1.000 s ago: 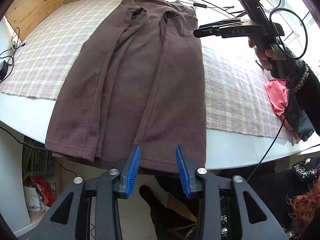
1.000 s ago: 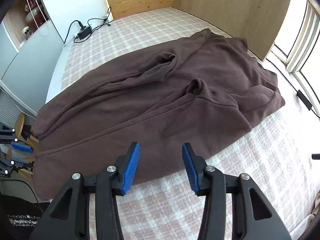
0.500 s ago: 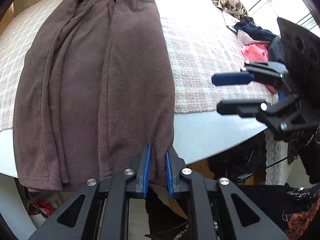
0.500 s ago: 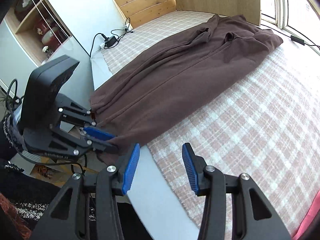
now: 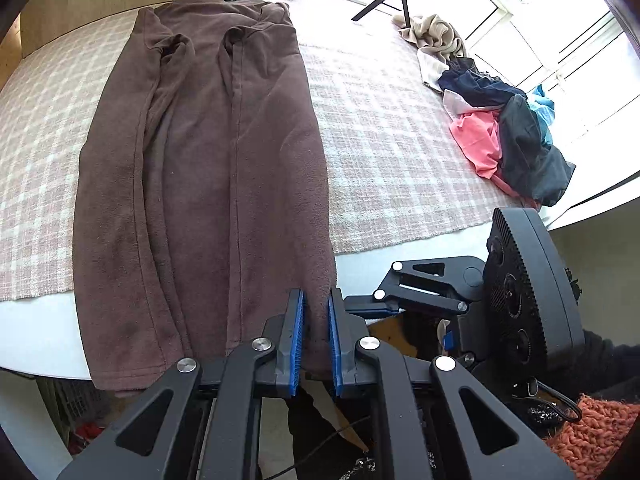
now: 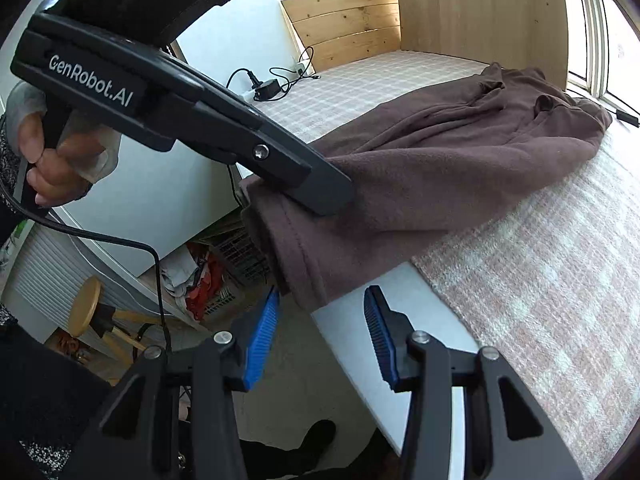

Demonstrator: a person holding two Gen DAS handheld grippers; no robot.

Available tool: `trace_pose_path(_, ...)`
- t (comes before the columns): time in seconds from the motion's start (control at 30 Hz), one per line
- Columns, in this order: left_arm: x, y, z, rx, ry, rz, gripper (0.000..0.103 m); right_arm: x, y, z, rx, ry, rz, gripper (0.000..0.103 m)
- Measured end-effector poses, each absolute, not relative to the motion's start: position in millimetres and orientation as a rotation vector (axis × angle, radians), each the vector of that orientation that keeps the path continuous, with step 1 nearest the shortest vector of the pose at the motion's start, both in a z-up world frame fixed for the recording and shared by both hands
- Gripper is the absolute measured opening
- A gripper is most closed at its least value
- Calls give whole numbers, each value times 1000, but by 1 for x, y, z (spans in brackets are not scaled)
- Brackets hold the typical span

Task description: Fold clothes

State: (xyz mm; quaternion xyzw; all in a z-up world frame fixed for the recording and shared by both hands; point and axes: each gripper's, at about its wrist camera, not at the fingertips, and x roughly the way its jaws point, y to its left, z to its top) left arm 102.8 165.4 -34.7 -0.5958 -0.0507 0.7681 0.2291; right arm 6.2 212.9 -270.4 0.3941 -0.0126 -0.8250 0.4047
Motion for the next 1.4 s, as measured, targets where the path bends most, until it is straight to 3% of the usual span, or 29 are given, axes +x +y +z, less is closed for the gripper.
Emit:
trace_pose_path(0.03, 99, 173, -37, -1631, -142, 2103, 11, 6, 213, -269, 988, -67, -2073, 8)
trace_pose_path(0.17, 99, 186, -51, -1627, -184, 1989, 9, 24, 216, -267, 995, -129, -1944, 7)
trace_pose_path(0.23, 109, 191, -69, -1659, -125, 1917, 18, 40, 231, -268, 1064, -95, -1938, 8)
trace_pose_path(0.4, 131, 197, -77, -1660, -43, 1935, 19, 43, 292, -258, 1213, -109, -2062, 8)
trace_pose_path(0.53, 120, 181, -51, -1507, -53, 2129, 23, -2, 319, -233, 1183, -144, -2217, 9)
trace_pose_path(0.67, 114, 177, -99, -1662, 157, 2204, 22, -61, 316, -221, 1225, -123, -2300, 9)
trace_pose_path(0.87, 120, 164, -101, -1600, -28, 2287, 22, -163, 322, -214, 1299, -47, -2412, 9)
trace_pose_path(1.0, 100, 181, -103, -1511, -42, 2346, 22, -239, 332, -216, 1369, -38, -2472, 9)
trace_pose_path(1.23, 38, 219, -168, -1602, 38, 2311, 23, -329, 349, -246, 1527, -131, -2243, 9)
trace_pose_path(1.3, 23, 224, -178, -1597, 45, 2322, 23, -337, 366, -229, 1475, -85, -2314, 11)
trace_pose_path(1.37, 5, 233, -190, -1600, 66, 2316, 23, -352, 388, -216, 1452, -109, -2374, 34)
trace_pose_path(1.4, -4, 238, -198, -1606, 86, 2307, 23, -361, 395, -214, 1455, -129, -2378, 37)
